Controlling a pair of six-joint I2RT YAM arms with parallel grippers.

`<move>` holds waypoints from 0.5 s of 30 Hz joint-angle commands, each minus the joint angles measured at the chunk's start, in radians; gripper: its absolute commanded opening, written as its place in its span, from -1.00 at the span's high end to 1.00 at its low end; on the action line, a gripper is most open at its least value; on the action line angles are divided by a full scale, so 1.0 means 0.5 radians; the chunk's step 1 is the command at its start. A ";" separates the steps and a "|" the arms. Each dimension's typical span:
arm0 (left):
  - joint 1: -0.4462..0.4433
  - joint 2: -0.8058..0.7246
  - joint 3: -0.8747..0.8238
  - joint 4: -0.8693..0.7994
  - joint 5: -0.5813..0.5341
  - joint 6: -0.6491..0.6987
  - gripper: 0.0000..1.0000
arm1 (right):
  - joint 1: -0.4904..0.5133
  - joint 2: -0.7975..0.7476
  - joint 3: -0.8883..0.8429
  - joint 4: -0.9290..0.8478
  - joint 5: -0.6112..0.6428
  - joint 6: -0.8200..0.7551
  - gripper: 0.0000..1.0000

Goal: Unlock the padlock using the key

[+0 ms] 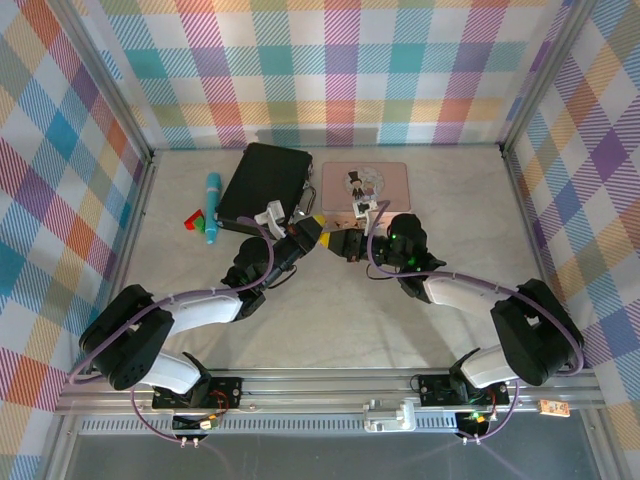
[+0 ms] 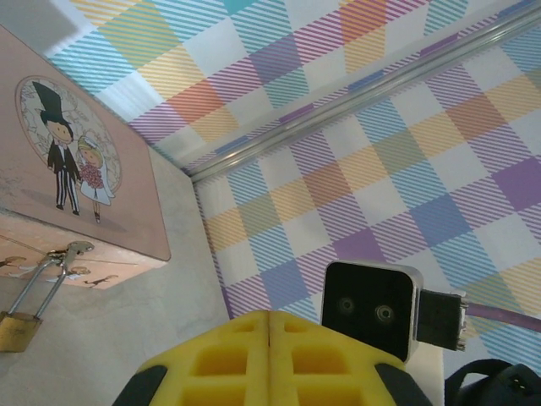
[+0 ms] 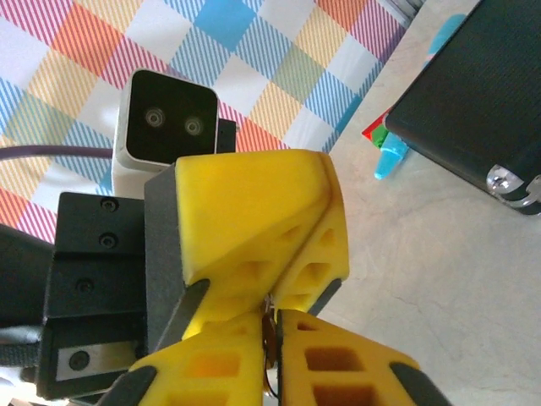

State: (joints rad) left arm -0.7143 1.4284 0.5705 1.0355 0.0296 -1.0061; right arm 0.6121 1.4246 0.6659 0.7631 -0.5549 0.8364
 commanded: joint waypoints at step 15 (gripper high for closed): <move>0.181 -0.466 0.141 -1.005 0.122 0.205 -0.71 | -0.067 -0.252 0.142 -1.015 0.048 -0.853 1.00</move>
State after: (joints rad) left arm -0.6407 1.2152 0.5957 0.6765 0.0410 -0.9707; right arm 0.5873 1.3418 0.6987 0.3782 -0.5381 0.5369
